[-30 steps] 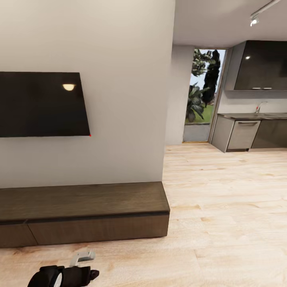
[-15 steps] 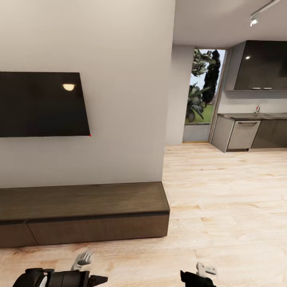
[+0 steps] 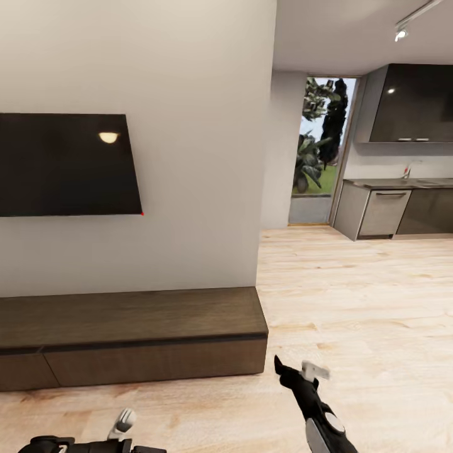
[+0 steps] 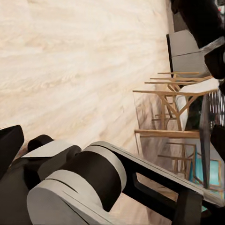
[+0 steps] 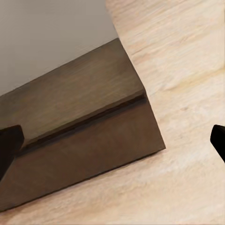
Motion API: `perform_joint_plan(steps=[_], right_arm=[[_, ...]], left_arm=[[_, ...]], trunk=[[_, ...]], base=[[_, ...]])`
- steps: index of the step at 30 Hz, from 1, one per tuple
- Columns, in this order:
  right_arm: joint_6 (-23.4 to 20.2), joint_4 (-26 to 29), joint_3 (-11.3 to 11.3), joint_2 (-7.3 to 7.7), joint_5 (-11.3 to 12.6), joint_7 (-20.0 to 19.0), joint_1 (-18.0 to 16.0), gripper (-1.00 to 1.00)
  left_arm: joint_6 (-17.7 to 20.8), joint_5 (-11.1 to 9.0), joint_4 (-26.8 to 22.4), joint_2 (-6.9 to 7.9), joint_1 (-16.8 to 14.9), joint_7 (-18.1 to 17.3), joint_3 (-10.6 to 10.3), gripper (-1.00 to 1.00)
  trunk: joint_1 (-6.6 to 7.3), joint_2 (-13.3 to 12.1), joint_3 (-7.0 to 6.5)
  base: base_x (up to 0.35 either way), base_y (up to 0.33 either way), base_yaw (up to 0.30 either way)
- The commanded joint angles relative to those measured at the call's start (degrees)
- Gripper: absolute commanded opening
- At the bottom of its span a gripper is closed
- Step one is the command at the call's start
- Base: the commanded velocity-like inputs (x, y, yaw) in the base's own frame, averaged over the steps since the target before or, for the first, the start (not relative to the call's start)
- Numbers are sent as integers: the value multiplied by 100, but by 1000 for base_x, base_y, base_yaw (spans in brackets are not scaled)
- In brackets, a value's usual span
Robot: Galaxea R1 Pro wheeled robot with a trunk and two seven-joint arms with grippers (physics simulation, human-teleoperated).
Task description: Place each of the two pumpkins and all three candles from the living room inside a cabinet in the living room (use any cabinet), then make sure every cabinet is closed, and position the cauldron so it is next to a table in the living room.
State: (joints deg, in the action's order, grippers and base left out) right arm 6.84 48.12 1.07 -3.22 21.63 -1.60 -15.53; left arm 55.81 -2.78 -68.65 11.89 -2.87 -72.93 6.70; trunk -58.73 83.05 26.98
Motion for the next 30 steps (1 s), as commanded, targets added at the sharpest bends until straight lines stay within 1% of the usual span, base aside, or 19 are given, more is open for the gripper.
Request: perform_joint_plan(steps=[1, 2, 4, 5, 6, 8, 10, 14, 18, 20, 24, 30], right_arm=[[52, -164, 9, -1, 385, -107, -111, 100], [75, -562, 12, -2, 1006, -460, -271, 100], [91, -1323, 15, -3, 1891, -1237, -567, 100], [102, -1974, 16, -3, 2412, -1735, -849, 100], [120, -2378, 16, -3, 2629, -1928, -1025, 100], [152, -2970, 16, -4, 2865, -2126, -1280, 100], [139, -3243, 16, -4, 2996, -2200, -1393, 100], [63, -3430, 9, -20, 3089, -2195, -1460, 100], [-198, -3428, 8, -94, 3096, -2064, -1469, 100], [-232, -3416, 13, -109, 3094, -2069, -1470, 100], [-211, -3415, -2, -117, 3100, -2042, -1471, 100], [-115, -3422, -17, -115, 3102, -2022, -1471, 100]], left_arm=[[52, -17, 63, 0, -3, -95, -2, 100], [48, -3, 199, 0, -3, -181, -2, 100], [46, -2, 300, -14, -8, -240, 1, 100], [40, 2, 350, -33, -10, -241, -1, 100], [37, 3, 379, -41, -10, -241, -1, 100], [25, 4, 410, -49, -11, -240, 2, 100], [-4, 5, 422, -53, -11, -240, 5, 100], [-31, 5, 430, -55, -12, -235, 3, 100], [-35, 3, 431, -69, -12, -230, -1, 100], [-35, -7, 431, -71, -12, -230, -2, 100], [-35, -19, 431, -74, -12, -228, -2, 100], [-40, 10, 431, -132, -12, -223, -2, 100]], trunk=[[0, 3, 6], [0, 3, 6], [0, 3, 6], [0, 3, 6], [0, 3, 6], [0, 3, 6], [0, 3, 6], [0, 3, 6], [0, 3, 6], [0, 3, 6], [0, 3, 6], [0, 3, 6]], base=[[0, 0, 0], [0, 0, 0], [0, 0, 0], [41, 0, 0], [95, 7, 0], [181, 60, 0], [195, 76, 0], [61, 21, 0], [141, 42, 0], [72, 20, 0], [98, 61, 0], [105, 65, 0]])
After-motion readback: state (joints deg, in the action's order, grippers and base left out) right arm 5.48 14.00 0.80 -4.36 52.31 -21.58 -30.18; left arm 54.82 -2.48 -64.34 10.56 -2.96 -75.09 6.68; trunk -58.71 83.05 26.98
